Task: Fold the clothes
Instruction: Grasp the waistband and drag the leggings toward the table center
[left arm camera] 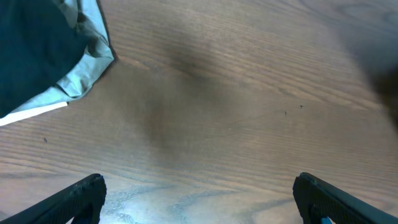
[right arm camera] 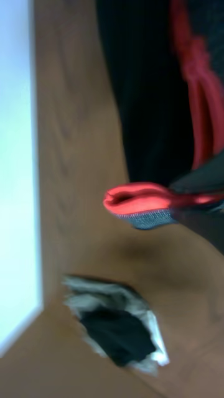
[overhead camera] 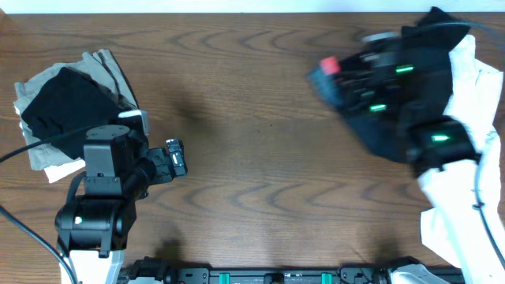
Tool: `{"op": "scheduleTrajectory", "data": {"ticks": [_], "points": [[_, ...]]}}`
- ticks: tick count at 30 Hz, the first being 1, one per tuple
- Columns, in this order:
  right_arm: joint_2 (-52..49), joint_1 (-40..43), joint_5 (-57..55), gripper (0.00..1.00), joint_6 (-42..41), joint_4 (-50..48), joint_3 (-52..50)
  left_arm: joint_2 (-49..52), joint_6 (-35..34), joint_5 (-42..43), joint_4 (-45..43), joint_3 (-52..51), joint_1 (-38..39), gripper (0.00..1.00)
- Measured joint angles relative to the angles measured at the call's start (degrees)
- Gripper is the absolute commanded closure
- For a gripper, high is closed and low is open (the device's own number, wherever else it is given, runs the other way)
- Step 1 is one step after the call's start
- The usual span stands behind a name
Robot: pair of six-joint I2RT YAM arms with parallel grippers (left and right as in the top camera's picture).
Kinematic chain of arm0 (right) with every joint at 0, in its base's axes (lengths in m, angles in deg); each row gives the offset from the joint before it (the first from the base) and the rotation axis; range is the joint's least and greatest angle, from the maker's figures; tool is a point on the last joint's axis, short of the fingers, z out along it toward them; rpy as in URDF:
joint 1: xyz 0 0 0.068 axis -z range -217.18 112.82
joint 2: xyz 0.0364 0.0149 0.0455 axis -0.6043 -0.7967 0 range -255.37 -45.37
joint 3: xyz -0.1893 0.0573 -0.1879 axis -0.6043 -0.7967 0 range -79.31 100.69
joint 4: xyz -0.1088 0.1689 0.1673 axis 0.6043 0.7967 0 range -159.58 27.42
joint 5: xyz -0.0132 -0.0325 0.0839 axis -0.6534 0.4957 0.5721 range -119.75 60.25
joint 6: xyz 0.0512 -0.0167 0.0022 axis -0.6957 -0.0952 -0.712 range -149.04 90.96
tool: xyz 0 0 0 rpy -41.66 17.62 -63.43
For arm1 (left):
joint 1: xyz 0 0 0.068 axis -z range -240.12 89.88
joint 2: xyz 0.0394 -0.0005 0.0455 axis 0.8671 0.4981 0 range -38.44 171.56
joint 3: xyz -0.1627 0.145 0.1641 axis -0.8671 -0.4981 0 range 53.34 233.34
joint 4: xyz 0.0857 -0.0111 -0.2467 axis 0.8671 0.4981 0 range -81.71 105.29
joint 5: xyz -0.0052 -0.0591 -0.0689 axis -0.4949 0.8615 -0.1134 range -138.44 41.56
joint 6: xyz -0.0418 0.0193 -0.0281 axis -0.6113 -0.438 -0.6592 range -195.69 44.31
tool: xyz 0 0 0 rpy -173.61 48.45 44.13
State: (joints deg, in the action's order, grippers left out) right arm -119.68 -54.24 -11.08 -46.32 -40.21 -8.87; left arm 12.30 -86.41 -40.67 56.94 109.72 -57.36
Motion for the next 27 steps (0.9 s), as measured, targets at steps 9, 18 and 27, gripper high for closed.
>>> {"op": "scheduleTrajectory", "data": {"ticks": [9, 18, 27], "points": [[-8.17, -11.26, -19.61, 0.55, -1.18, 6.25, -0.11, 3.85, 0.0, 0.02, 0.0, 0.0, 0.0, 0.02], [-8.09, 3.28, -23.82, 0.37, -0.13, 15.82, -0.11, 6.19, -0.02, 3.74, -0.2, 0.0, 0.0, 0.02], [-18.67, 9.97, -16.72, 0.24, 10.4, 15.17, -0.09, 10.34, -0.22, 5.88, -0.2, 0.0, 0.0, 0.02]]}}
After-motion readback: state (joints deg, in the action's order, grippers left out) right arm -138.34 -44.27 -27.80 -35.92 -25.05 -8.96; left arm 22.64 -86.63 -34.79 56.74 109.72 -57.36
